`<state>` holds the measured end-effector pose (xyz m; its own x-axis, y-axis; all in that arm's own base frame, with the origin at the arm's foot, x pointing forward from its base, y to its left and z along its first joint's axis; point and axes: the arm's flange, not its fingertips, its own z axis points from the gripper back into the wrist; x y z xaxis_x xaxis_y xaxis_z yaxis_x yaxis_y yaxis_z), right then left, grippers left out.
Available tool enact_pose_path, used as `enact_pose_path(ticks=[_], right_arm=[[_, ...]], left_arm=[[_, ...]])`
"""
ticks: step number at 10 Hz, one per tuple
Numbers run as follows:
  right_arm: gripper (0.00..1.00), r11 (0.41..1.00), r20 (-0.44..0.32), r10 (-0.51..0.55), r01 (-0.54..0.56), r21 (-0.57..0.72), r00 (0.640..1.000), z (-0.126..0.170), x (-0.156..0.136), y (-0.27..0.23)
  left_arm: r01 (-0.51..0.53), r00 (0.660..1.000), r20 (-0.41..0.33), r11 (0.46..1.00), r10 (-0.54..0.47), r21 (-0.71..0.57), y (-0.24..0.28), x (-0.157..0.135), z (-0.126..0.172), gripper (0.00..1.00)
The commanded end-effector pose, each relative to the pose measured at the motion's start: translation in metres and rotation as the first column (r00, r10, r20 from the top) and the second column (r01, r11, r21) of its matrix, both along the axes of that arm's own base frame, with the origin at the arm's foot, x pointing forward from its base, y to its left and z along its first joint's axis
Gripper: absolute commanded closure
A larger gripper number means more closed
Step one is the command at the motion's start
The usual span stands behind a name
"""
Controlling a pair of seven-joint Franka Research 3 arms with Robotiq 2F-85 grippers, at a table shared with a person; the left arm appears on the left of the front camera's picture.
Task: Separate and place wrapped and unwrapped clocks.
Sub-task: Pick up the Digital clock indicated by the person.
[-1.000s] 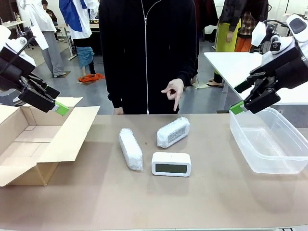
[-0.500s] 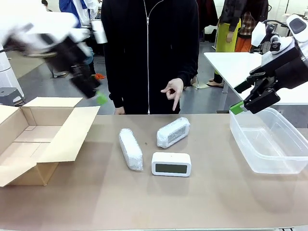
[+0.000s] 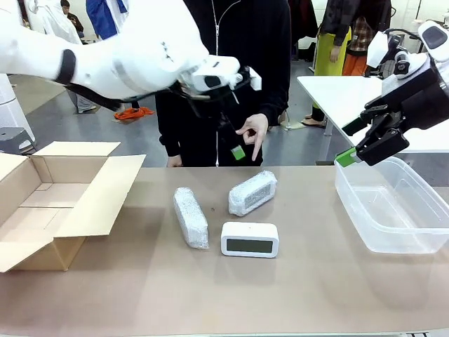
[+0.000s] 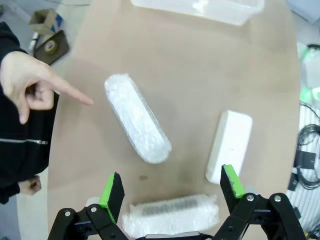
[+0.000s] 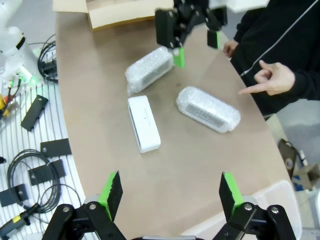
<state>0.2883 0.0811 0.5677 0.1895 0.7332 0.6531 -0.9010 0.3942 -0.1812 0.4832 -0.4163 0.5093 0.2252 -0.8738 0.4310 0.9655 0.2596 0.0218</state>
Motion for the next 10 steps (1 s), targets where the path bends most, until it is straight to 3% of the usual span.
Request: enact_pose_path(ticks=[1,3,4,10], right_arm=[[0.0,1.0,-0.018,0.006,-0.006,0.02,1.0,-0.001,0.0,0.002],[0.0,1.0,-0.018,0.006,-0.006,0.02,1.0,-0.001,0.0,0.002],[0.0,1.0,-0.018,0.006,-0.006,0.02,1.0,-0.001,0.0,0.002],[0.0,1.0,-0.018,0.006,-0.006,0.02,1.0,-0.001,0.0,0.002]], left_arm=[[-0.013,0.994,0.11,0.998,0.007,0.058,-0.029,-0.001,-0.015,0.0],[-0.032,0.984,0.177,0.998,0.023,0.05,-0.051,0.009,-0.041,0.0],[-0.041,0.99,0.142,0.995,0.028,0.092,-0.057,0.012,-0.061,0.0],[-0.005,0.991,0.136,0.998,-0.003,0.058,-0.053,0.005,-0.059,0.0]])
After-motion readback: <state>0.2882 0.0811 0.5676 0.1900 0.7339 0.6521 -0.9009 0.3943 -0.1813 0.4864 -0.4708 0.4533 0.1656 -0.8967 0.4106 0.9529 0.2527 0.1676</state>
